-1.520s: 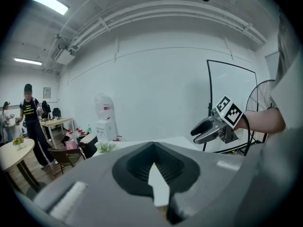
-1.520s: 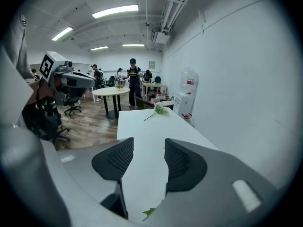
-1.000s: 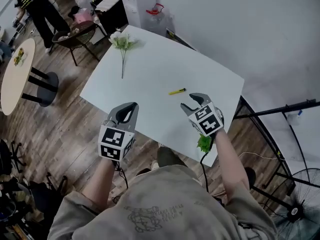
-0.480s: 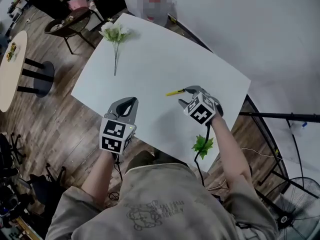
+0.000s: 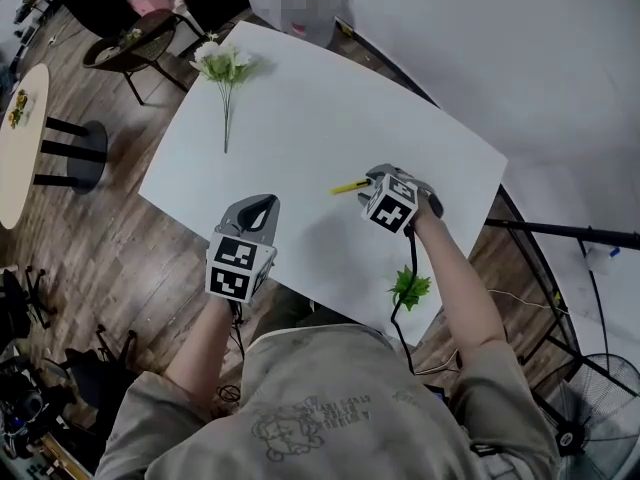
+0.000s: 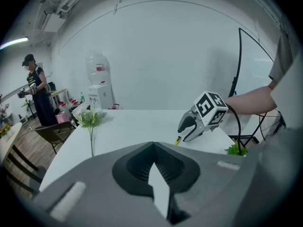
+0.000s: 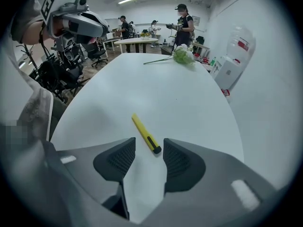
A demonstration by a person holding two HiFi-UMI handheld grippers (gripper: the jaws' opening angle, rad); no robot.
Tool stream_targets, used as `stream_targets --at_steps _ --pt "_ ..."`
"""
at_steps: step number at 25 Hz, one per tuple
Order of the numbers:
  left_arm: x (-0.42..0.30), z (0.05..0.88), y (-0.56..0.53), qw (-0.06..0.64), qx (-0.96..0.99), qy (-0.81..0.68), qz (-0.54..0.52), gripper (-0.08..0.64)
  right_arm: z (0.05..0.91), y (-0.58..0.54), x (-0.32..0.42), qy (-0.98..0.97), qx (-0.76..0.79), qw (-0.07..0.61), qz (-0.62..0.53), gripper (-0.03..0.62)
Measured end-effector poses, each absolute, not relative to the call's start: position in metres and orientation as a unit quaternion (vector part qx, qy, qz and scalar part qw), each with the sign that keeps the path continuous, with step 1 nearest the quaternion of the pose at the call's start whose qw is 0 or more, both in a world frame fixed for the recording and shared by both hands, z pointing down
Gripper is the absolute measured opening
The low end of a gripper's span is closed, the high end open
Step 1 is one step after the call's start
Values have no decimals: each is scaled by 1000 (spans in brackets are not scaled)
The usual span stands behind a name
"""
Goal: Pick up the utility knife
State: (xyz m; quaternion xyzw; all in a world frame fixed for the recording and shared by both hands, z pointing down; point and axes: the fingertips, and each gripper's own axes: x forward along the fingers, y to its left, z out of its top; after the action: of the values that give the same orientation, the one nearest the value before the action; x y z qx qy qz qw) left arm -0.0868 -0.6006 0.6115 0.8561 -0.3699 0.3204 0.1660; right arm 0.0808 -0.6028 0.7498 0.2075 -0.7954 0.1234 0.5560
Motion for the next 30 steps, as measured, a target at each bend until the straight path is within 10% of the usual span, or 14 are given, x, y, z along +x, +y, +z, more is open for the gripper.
stream_targets --at_steps 30 --pt "-97 613 -609 160 871 -335 322 0 747 -592 74 -791 289 475 253 92"
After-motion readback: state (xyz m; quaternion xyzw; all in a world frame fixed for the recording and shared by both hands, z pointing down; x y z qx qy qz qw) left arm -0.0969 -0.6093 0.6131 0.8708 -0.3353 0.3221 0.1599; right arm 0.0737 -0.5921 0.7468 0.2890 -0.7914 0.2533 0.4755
